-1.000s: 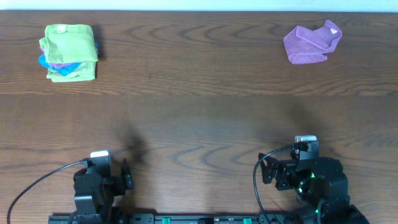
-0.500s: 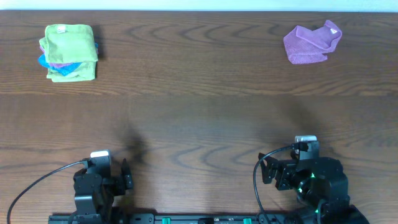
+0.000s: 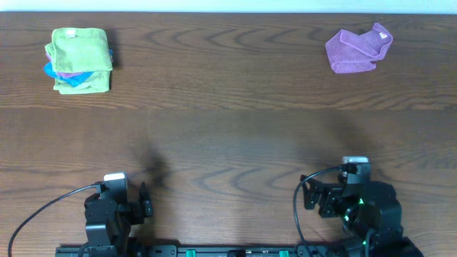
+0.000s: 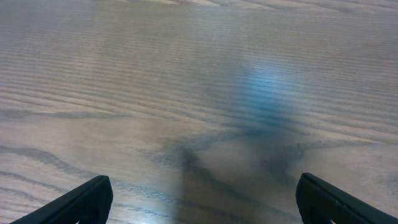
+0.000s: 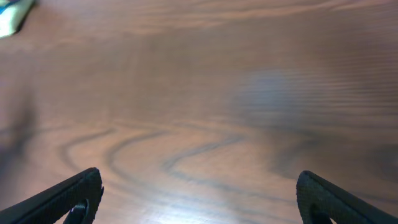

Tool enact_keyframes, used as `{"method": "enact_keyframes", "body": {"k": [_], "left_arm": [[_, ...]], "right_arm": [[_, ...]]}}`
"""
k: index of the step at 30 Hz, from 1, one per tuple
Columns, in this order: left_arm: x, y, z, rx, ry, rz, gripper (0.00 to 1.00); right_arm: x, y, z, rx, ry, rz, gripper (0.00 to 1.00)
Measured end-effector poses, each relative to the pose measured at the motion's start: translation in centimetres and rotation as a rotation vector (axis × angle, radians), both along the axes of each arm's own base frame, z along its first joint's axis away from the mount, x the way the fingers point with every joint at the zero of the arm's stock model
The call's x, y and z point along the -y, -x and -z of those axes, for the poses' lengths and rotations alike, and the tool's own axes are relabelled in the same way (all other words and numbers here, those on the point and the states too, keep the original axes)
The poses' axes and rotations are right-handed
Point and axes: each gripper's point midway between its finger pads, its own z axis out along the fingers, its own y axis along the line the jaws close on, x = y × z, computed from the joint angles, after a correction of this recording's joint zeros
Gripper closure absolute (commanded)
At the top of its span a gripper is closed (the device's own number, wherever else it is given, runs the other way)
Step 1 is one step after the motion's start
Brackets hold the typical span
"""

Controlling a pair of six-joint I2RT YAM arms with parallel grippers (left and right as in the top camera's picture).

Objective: Fold the cloth

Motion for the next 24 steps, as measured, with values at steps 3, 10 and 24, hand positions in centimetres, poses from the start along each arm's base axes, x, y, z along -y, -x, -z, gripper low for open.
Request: {"method": "enact_keyframes", "body": {"k": [3,10,24], "left_arm": [[0.0,0.0,0.0,0.0,0.0,0.0,0.05],[0.0,0.0,0.0,0.0,0.0,0.0,0.05],[0.0,0.0,0.0,0.001,0.0,0.0,0.05]], "right_arm": [[1.4,-0.5,0.1,0.061,0.046,0.04,0.01],[3.2,-0.9,3.9,0.146,0.182,0.031,0.01],[4.8,-1.2,6.7,0.181,0.353,-0.026,0.01]]}}
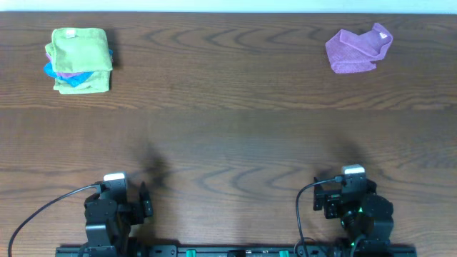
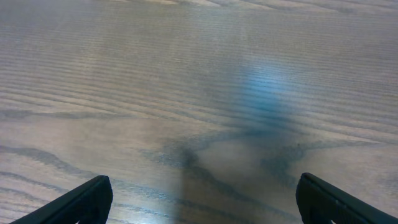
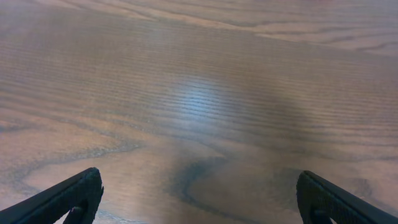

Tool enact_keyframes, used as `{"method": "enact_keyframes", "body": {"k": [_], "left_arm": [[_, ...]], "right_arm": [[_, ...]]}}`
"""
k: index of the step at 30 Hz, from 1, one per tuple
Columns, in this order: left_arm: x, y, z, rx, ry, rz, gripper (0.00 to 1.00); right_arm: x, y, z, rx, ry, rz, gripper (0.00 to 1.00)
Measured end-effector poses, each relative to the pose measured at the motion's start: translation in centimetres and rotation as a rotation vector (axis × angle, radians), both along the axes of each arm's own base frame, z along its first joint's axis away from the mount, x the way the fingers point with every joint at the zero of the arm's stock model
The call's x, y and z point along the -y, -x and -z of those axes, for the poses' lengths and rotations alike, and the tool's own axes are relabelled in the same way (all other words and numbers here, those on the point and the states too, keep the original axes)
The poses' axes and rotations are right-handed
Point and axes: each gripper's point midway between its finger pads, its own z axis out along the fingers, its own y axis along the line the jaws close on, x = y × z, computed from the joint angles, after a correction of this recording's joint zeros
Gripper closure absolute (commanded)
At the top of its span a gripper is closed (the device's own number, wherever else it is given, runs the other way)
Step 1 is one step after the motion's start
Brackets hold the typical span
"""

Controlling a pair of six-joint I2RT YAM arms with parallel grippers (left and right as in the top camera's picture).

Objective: Fold the cloth

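Observation:
A crumpled purple cloth (image 1: pixel 355 50) lies at the far right of the wooden table (image 1: pixel 228 143). At the far left sits a stack of folded cloths (image 1: pixel 78 60), green on top with purple and blue beneath. My left gripper (image 2: pixel 202 200) rests open at the near left edge, over bare wood. My right gripper (image 3: pixel 199 199) is open at the near right edge, also over bare wood. Neither cloth shows in the wrist views.
Black cables run from both arms along the near edge (image 1: pixel 43 214). A wide stretch of bare wood lies between the arms and the cloths.
The right arm has drawn back and turned to face straight up the table, its wrist view now showing only wood. The left arm has not moved.

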Motion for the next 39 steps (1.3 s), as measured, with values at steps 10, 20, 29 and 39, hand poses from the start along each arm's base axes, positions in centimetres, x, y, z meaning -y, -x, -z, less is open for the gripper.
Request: {"method": "enact_keyframes", "body": {"k": [10,20,29,39], "left_arm": [[0.0,0.0,0.0,0.0,0.0,0.0,0.05],[0.0,0.0,0.0,0.0,0.0,0.0,0.05],[0.0,0.0,0.0,0.0,0.0,0.0,0.05],[0.0,0.01,0.01,0.0,0.0,0.0,0.05]], "right_arm": [[0.2,-0.01,0.01,0.0,0.008,0.008,0.01],[0.33,-0.02,0.0,0.0,-0.002,0.024,0.01],[0.33,-0.02,0.0,0.0,-0.003,0.025,0.01],[0.33,-0.02,0.0,-0.001,-0.008,0.028,0.01]]}}
